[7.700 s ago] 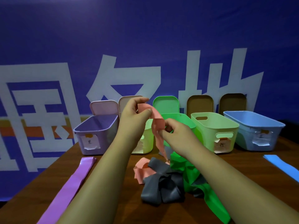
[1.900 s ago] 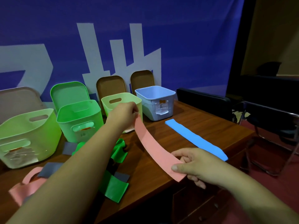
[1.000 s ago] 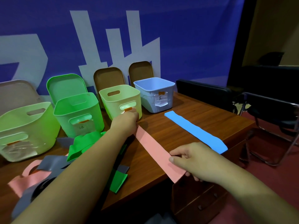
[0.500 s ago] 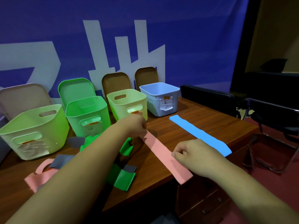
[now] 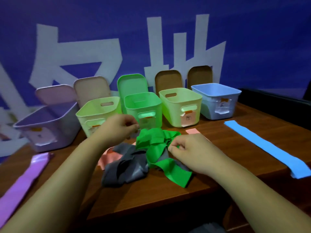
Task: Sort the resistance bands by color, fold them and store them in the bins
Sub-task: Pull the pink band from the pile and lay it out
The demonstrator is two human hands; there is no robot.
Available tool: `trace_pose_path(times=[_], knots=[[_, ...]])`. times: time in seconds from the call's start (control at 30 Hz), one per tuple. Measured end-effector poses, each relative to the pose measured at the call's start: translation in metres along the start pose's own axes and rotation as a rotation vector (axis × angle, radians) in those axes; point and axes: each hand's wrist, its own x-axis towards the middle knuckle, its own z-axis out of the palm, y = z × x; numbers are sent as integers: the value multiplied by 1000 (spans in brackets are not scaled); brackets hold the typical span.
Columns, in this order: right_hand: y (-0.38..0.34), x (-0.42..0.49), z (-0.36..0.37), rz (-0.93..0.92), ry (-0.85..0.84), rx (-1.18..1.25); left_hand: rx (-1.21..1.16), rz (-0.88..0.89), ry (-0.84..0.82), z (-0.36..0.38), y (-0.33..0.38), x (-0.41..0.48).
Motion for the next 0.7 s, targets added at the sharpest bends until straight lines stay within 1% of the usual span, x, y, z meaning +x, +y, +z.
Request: trace_pose_path(times=[0.1,0.23,0.3,0.37,0.4,0.5,0.6,0.7], knots=[[-29,21,21,-71,-6,71,11,-60,105,-4,-44,-18],[-64,47,49,-133,-19,133,47,-135,209,2,-81,-38],[-80,59,61,-175,-40,149,67,-207,191,9,-97,-43],[-94,72,72,-229,-95,128,71,-305,122,13,-109,-47],[-100,79,78,-268,-115,102,73,-321,93,15,-113,-48],[-108,100,97,-333,-172,-5,56,-291,79,16,-115,-52],[-106,111,119,-297,-251,-150,32,-280,112,12,-116,-55],[-99,113,134,-283,-259,-135,2,-286,181,8,-117,-56]])
